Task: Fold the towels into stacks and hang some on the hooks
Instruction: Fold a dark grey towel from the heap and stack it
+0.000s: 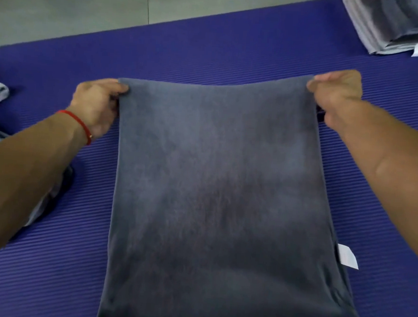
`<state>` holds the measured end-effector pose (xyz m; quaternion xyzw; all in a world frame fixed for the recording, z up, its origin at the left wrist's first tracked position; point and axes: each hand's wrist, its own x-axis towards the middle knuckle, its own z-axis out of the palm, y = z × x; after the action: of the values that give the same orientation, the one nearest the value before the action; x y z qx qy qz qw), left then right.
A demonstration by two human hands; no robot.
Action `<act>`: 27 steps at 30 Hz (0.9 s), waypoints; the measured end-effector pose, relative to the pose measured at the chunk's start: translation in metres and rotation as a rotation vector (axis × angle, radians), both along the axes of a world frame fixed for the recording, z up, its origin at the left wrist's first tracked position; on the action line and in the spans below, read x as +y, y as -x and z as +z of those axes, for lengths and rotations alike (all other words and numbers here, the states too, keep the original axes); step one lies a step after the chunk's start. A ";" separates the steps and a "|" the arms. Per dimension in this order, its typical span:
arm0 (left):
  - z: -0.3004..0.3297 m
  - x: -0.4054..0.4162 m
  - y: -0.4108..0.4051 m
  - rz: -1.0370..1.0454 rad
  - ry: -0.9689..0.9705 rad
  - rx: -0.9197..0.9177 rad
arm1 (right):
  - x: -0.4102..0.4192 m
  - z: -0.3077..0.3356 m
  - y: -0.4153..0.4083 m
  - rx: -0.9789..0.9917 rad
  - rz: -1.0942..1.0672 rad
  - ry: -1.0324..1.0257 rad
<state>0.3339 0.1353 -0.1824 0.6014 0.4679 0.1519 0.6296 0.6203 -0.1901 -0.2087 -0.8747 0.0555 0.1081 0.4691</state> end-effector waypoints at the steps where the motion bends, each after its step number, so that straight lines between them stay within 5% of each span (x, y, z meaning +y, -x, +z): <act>1: -0.001 0.004 0.002 -0.021 -0.004 -0.001 | -0.002 -0.002 -0.003 0.002 -0.011 -0.032; 7: -0.017 0.006 -0.005 0.068 -0.217 0.278 | -0.003 -0.019 -0.001 -0.106 0.052 0.157; 11: -0.008 -0.050 0.003 -0.216 -1.039 0.503 | 0.008 -0.001 0.063 -0.501 0.430 0.495; 13: -0.012 -0.107 0.022 -0.524 -1.179 0.465 | 0.008 -0.004 0.113 -0.659 0.756 0.550; 19: -0.045 -0.211 0.103 -0.857 -1.201 0.639 | -0.045 -0.037 0.188 -0.686 1.244 0.760; 27: -0.052 -0.199 0.120 -0.984 -1.214 0.643 | -0.117 -0.030 0.116 -0.390 0.975 0.872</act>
<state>0.2137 -0.0639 -0.2341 0.9845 0.1460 -0.0931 0.0277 0.5039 -0.3068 -0.2387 -0.9122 -0.3923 0.1153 -0.0270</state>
